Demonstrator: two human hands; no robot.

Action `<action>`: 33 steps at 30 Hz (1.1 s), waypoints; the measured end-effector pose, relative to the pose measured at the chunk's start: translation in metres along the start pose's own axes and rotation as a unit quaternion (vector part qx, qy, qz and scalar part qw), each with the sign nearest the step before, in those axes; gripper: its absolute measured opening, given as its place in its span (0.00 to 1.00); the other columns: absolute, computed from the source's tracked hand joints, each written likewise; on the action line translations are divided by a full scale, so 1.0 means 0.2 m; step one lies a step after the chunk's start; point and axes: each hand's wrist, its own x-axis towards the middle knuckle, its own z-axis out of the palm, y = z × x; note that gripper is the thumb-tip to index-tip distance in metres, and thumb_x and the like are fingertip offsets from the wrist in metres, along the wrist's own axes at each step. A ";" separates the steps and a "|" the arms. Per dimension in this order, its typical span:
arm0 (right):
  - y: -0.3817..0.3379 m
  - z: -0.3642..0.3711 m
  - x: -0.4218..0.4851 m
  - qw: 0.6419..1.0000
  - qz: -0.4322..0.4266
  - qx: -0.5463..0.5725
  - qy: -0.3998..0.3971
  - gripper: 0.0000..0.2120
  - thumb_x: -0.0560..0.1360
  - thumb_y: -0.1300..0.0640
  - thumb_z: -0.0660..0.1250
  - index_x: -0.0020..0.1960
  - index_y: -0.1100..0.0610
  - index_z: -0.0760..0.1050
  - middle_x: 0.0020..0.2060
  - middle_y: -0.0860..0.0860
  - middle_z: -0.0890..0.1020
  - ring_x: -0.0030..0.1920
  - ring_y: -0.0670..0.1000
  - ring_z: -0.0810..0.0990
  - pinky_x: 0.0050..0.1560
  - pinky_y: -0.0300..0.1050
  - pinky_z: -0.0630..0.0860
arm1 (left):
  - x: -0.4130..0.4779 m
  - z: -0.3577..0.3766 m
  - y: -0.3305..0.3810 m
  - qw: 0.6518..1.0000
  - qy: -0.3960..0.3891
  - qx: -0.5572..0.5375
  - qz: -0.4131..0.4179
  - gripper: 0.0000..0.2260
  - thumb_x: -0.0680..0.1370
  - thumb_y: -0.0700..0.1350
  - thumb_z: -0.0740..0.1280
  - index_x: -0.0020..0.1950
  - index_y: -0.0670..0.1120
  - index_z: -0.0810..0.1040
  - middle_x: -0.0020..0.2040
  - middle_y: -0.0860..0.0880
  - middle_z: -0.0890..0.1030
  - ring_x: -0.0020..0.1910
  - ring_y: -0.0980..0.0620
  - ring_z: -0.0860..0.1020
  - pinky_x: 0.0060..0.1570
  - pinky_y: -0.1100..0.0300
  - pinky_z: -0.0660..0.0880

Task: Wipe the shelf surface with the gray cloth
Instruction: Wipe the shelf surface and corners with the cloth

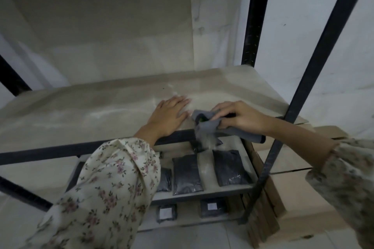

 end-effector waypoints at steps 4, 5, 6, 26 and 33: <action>0.10 -0.20 0.16 0.978 0.061 -0.083 0.180 0.09 0.76 0.59 0.65 0.54 0.56 0.80 0.53 0.55 0.79 0.53 0.52 0.76 0.57 0.46 0.71 | -0.01 0.00 0.01 1.000 0.003 0.001 -0.004 0.23 0.81 0.57 0.50 0.75 0.55 0.56 0.77 0.54 0.57 0.76 0.54 0.53 0.75 0.50 0.50; 0.15 -0.23 0.21 0.960 0.104 -0.165 0.203 0.11 0.77 0.56 0.63 0.55 0.57 0.79 0.55 0.57 0.78 0.54 0.56 0.75 0.57 0.50 0.71 | -0.01 0.00 0.01 1.000 0.001 0.000 -0.004 0.23 0.81 0.57 0.50 0.75 0.55 0.55 0.77 0.54 0.57 0.76 0.54 0.52 0.75 0.50 0.49; 0.21 -0.24 0.24 0.939 0.151 -0.234 0.203 0.14 0.78 0.54 0.60 0.59 0.57 0.78 0.58 0.58 0.76 0.55 0.58 0.74 0.56 0.52 0.70 | -0.01 0.00 0.01 1.000 -0.001 0.001 -0.004 0.23 0.81 0.57 0.49 0.75 0.55 0.55 0.77 0.55 0.57 0.76 0.54 0.52 0.75 0.50 0.49; 0.25 -0.22 0.40 0.935 0.163 -0.260 0.179 0.16 0.78 0.54 0.57 0.62 0.57 0.75 0.59 0.60 0.76 0.56 0.60 0.73 0.56 0.50 0.68 | 0.00 0.00 -0.01 1.000 0.019 -0.012 0.007 0.22 0.81 0.56 0.51 0.74 0.55 0.59 0.76 0.54 0.60 0.75 0.54 0.55 0.73 0.53 0.51; 0.15 -0.02 0.29 0.962 0.051 -0.254 0.088 0.15 0.78 0.54 0.60 0.62 0.50 0.76 0.60 0.54 0.75 0.60 0.55 0.70 0.60 0.51 0.68 | -0.01 -0.01 0.01 1.000 0.021 -0.017 0.006 0.21 0.81 0.53 0.52 0.74 0.52 0.59 0.76 0.52 0.61 0.75 0.53 0.57 0.73 0.53 0.53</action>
